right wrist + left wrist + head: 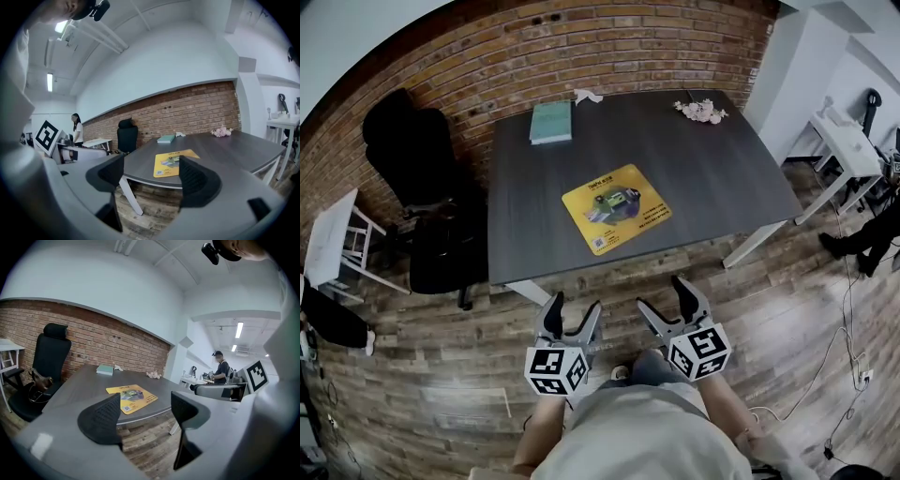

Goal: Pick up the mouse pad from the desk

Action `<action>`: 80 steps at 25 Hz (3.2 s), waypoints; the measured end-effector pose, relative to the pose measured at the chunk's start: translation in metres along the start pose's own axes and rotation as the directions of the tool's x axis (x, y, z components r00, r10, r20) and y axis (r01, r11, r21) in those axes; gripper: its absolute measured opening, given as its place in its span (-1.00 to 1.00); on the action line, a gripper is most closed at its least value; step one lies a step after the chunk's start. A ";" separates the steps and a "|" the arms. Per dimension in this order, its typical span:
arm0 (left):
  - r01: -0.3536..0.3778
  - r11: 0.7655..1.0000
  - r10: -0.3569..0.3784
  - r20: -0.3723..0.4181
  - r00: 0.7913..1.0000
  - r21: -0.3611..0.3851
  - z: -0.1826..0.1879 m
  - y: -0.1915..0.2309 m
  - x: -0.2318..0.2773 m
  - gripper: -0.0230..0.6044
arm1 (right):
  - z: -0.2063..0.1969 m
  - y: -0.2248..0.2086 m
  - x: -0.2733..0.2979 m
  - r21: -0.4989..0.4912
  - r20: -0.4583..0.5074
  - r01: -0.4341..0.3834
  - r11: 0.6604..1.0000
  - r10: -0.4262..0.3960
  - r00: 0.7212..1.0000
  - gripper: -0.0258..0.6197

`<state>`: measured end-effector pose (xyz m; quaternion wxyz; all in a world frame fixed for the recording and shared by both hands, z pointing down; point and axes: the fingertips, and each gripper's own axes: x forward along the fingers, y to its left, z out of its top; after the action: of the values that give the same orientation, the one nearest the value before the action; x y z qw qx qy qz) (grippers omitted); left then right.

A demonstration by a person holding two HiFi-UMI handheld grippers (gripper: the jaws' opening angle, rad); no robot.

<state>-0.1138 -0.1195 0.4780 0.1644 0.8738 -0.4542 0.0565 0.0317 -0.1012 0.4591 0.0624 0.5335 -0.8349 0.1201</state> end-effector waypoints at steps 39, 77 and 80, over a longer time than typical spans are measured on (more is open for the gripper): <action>-0.281 0.956 0.239 -0.321 0.916 -0.089 -0.056 0.125 0.261 0.17 | -0.036 -0.220 0.268 -0.122 -0.303 -0.138 0.983 0.095 0.948 0.16; -0.403 0.915 0.365 -0.471 0.804 0.021 -0.105 0.138 0.294 -0.02 | -0.107 -0.237 0.315 -0.154 -0.536 -0.190 0.970 0.080 0.840 -0.24; -0.403 0.915 0.359 -0.468 0.807 0.006 -0.103 0.138 0.294 -0.12 | -0.108 -0.232 0.316 -0.156 -0.534 -0.201 0.967 0.088 0.841 -0.34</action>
<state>-0.0493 -0.3863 0.6804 0.2930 0.7174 -0.5704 0.2722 0.1061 -0.4421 0.6677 0.3326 0.4064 -0.8322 0.1777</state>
